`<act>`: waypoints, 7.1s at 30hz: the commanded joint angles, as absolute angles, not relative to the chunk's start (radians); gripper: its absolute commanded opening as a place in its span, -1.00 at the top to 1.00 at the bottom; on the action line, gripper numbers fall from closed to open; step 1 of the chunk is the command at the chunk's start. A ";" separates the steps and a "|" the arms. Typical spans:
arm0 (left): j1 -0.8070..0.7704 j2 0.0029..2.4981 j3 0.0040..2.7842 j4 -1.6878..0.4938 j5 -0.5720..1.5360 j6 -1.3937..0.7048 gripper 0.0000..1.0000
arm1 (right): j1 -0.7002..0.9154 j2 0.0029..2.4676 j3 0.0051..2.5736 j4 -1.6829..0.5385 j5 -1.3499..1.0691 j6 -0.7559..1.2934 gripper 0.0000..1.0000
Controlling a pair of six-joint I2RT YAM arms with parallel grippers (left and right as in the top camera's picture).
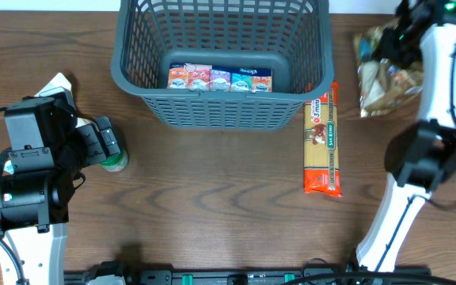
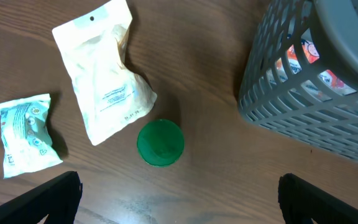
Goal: Pack container
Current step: 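Carry the gold foil bag into the basket and release it, then lower the right gripper onto the spaghetti packet and grasp it, then lift the spaghetti packet and drop it into the basket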
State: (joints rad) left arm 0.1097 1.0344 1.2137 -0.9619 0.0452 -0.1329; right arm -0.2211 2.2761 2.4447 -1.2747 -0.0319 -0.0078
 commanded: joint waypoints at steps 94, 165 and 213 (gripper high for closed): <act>0.114 1.038 1.230 -0.989 0.041 -0.086 -0.97 | -0.028 1.915 1.979 -1.502 -0.016 0.095 -0.99; 0.114 1.038 1.230 -0.987 0.041 -0.087 -0.97 | -0.010 1.866 1.340 -0.752 0.084 0.186 0.98; 0.114 1.038 1.230 -0.987 0.041 -0.087 -0.97 | 0.414 2.134 2.238 -0.986 -0.226 -0.943 0.98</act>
